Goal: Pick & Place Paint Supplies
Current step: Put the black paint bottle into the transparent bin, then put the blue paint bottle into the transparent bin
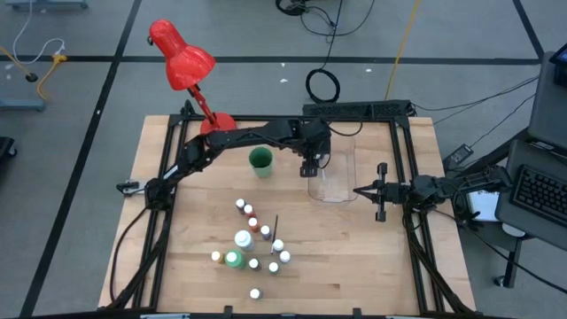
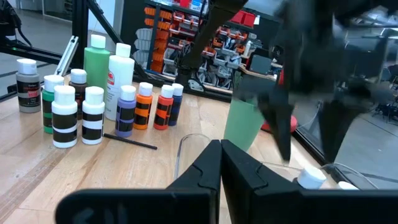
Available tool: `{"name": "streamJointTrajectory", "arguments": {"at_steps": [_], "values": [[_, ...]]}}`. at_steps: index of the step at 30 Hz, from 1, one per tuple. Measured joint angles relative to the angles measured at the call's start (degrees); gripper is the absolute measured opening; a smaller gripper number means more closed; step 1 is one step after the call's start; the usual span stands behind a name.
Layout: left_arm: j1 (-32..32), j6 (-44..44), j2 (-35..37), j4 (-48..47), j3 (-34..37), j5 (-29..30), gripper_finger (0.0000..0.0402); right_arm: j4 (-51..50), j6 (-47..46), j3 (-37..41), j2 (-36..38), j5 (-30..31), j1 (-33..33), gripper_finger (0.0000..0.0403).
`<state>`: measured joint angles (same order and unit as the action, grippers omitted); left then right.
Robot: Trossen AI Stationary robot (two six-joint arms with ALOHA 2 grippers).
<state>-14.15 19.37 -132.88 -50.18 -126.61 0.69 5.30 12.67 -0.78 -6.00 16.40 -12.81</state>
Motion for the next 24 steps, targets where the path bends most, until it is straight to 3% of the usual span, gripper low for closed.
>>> {"name": "streamJointTrajectory", "arguments": {"at_steps": [6, 12, 20, 24], "values": [[2.22, -0.96, 9.48, -7.54, -0.06, 0.1, 0.0289, -0.07, -0.18, 0.0, -0.01, -0.02, 0.02, 0.0004], [7.37, -9.04, 22.18, -20.2, -0.3, -0.44, 0.028, -0.13, -0.2, 0.0, -0.07, -0.02, 0.02, 0.0004], [17.02, -18.13, 27.39, -39.78, -0.14, 3.86, 0.0193, -0.2, -1.74, -0.02, -0.07, -0.02, 0.02, 0.0004], [21.84, -17.84, 27.21, -39.24, 2.64, 3.95, 0.0122, -0.22, -2.55, 0.0, -0.07, -0.01, 0.01, 0.0004]]}}
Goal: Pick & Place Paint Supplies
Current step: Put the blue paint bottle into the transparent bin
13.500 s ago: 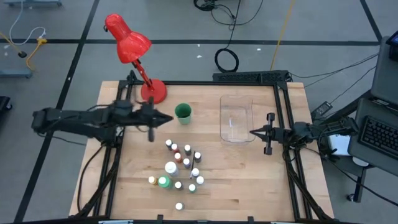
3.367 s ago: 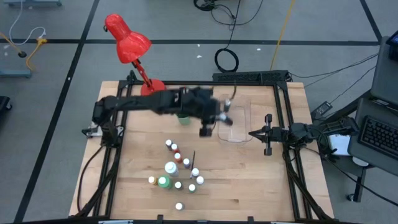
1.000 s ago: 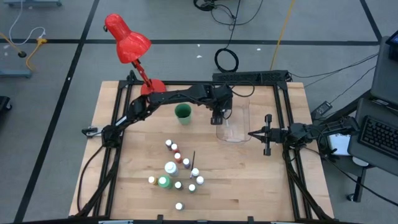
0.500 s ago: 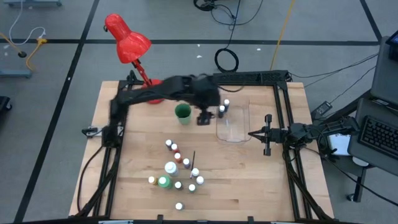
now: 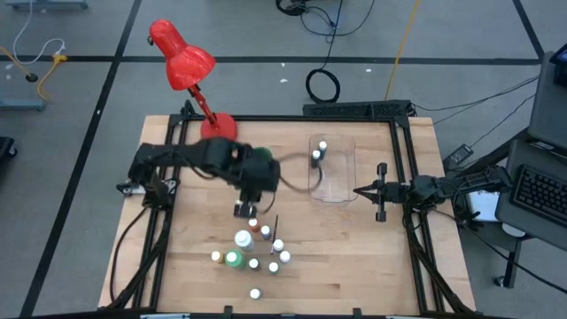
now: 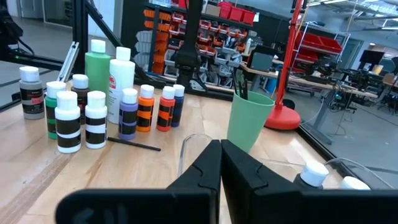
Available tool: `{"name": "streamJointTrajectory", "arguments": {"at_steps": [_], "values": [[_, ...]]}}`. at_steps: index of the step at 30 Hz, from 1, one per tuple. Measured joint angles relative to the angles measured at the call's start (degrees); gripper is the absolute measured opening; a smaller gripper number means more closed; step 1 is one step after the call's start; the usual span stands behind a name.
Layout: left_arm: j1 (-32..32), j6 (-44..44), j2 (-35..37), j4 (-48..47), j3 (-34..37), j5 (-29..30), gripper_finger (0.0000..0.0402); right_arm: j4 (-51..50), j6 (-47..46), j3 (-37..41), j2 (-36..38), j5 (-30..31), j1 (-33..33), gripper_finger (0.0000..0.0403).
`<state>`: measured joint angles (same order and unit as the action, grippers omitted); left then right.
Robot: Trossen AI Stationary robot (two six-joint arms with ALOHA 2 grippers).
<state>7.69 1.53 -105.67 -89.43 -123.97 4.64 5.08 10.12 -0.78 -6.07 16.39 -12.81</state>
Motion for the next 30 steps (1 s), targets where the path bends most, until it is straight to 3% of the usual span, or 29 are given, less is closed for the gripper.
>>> {"name": "streamJointTrajectory", "arguments": {"at_steps": [5, 8, 15, 21, 30], "values": [[3.73, 4.68, 0.29, 4.38, 8.44, -6.43, 0.0013, -0.04, -0.45, -0.02, 0.0, -0.01, 0.0, 0.0004], [4.43, 6.1, -0.21, 9.9, 14.97, -7.32, 0.002, -0.07, -0.46, 0.0, 0.0, -0.01, 0.01, 0.0004], [4.18, -0.29, -0.04, 26.25, 26.11, -7.44, 0.0044, -0.1, -0.47, 0.0, 0.0, 0.01, 0.0, 0.0004], [4.13, -1.43, 0.11, 26.56, 30.43, -7.62, 0.0101, -0.15, -0.47, 0.0, 0.0, 0.01, 0.01, 0.0004], [5.63, 0.57, 0.09, 28.84, 35.6, -10.5, 0.0258, -0.17, -0.47, 0.0, 0.0, 0.01, 0.01, 0.0004]]}}
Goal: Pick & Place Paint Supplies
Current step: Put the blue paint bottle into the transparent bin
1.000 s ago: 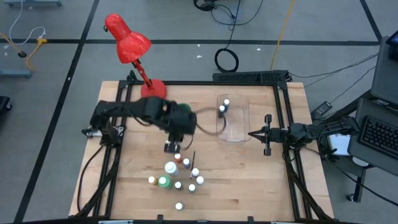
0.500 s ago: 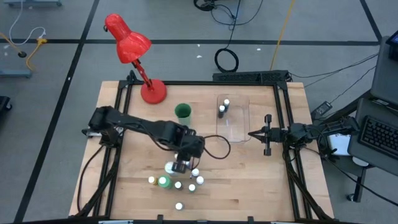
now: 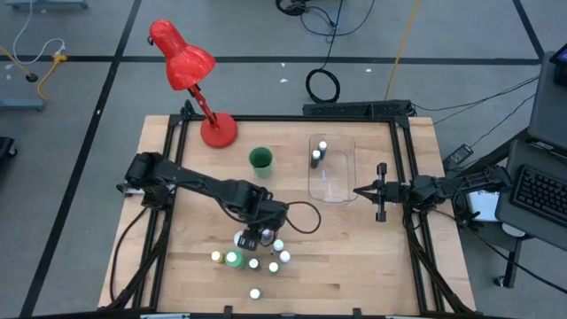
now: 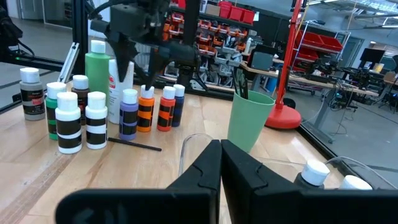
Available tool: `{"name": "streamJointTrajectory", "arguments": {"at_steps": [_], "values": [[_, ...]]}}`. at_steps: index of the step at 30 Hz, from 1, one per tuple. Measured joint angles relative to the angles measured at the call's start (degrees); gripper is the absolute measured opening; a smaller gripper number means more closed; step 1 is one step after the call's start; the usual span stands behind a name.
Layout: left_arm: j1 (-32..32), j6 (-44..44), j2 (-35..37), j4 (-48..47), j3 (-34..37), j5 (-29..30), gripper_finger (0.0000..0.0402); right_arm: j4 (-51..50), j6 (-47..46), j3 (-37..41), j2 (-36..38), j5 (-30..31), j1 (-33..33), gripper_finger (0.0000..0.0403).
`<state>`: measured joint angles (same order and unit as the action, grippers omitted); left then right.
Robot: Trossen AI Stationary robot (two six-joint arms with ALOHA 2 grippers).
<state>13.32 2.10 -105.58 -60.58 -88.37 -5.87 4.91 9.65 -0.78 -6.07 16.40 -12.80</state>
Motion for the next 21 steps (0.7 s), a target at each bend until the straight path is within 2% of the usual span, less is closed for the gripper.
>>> {"name": "streamJointTrajectory", "arguments": {"at_steps": [5, 9, 13, 21], "values": [[0.73, -0.29, -0.01, 3.67, 1.47, 1.25, 0.0319, 0.0, 0.0, -0.02, -0.02, 0.0, 0.0, 0.0004], [0.81, 0.45, -0.08, 4.53, 1.92, 1.4, 0.0336, 0.0, 0.0, -0.02, -0.02, 0.0, -0.02, 0.0004], [0.85, 0.6, -0.07, 4.84, 1.93, 1.42, 0.0329, 0.0, 0.0, -0.01, -0.02, 0.01, -0.01, 0.0004], [0.85, -0.66, -0.09, 7.24, 4.49, 1.79, 0.0281, 0.0, 0.0, -0.02, -0.02, 0.02, -0.02, 0.0004]]}}
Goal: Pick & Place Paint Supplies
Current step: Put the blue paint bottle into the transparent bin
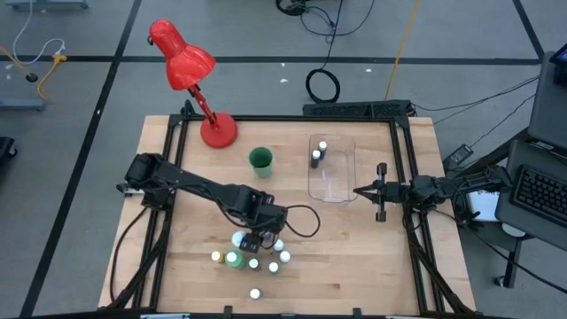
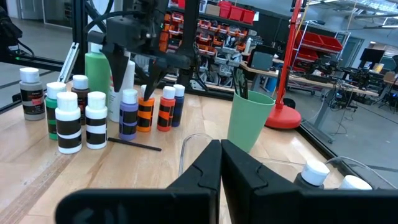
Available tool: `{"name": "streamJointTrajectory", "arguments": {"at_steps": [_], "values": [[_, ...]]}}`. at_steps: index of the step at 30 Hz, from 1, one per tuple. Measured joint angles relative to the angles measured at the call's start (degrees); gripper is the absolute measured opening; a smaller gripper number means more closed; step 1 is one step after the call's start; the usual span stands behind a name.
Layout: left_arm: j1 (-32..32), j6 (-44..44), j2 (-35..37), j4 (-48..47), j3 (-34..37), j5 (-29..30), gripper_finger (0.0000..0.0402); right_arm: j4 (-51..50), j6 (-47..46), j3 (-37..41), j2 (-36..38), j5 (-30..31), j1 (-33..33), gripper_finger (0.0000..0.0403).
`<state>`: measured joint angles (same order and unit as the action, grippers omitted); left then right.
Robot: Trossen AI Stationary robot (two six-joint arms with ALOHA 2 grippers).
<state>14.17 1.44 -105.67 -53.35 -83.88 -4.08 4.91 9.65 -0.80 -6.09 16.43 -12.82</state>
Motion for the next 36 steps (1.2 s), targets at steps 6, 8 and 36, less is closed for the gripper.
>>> {"name": "streamJointTrajectory", "arguments": {"at_steps": [6, 8, 36], "values": [[0.0, -0.51, 0.0, 1.19, 0.04, 0.99, 0.026, 0.0, 0.0, 0.01, 0.0, 0.0, 0.0, 0.0004], [0.0, -0.42, 0.0, 1.1, 0.04, 1.11, 0.0253, 0.0, 0.0, 0.0, 0.0, 0.0, 0.0, 0.0004], [-0.72, 4.73, -0.01, -3.87, -6.64, 1.66, 0.0089, 0.02, 0.0, 0.02, 0.0, 0.0, 0.0, 0.0004]]}}
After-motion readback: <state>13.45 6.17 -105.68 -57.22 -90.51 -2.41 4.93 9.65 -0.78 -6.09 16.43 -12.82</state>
